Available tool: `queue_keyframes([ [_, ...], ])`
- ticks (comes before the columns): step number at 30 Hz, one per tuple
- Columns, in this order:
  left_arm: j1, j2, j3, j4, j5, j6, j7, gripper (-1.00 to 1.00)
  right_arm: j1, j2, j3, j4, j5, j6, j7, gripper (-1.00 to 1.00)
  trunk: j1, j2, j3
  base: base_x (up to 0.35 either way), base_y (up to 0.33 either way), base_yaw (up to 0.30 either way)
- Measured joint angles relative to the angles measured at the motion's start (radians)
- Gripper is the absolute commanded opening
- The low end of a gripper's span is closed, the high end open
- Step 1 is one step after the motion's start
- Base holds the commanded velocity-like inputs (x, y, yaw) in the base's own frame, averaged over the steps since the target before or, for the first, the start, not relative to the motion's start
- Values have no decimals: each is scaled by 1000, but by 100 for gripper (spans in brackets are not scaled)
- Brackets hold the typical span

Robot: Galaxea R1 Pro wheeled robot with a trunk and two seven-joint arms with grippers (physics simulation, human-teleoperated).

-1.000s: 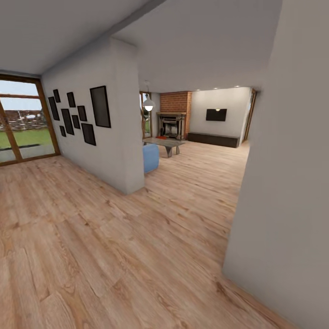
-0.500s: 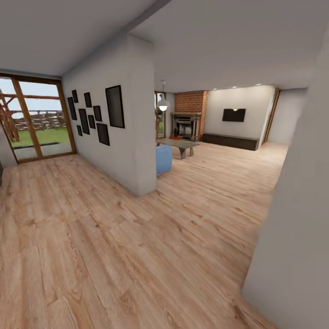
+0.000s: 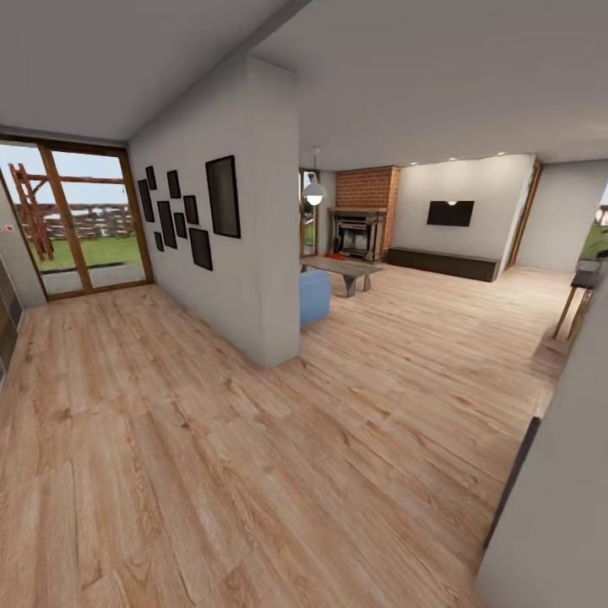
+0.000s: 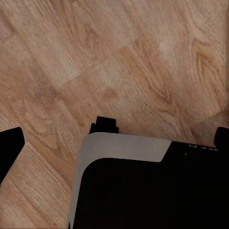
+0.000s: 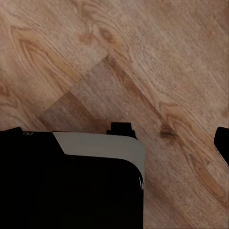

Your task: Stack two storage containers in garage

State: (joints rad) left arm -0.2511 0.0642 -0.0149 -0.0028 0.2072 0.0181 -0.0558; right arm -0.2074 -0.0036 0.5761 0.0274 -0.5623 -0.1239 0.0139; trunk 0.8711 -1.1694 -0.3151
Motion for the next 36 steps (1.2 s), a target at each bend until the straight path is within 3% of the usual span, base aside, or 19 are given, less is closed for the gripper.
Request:
queue_keyframes([
  [18, 0, 0, 0, 0, 0, 0, 0, 100, 1, 1, 1, 0, 7, 0, 9, 100, 0, 0, 0, 321, 0, 0],
  [26, 0, 0, 0, 0, 0, 0, 0, 100, 1, 6, 2, 0, 100, 0, 19, 100, 0, 0, 0, 321, 0, 0],
  [36, 0, 0, 0, 0, 0, 0, 0, 100, 1, 2, 2, 0, 107, -1, 22, 100, 0, 0, 0, 321, 0, 0],
])
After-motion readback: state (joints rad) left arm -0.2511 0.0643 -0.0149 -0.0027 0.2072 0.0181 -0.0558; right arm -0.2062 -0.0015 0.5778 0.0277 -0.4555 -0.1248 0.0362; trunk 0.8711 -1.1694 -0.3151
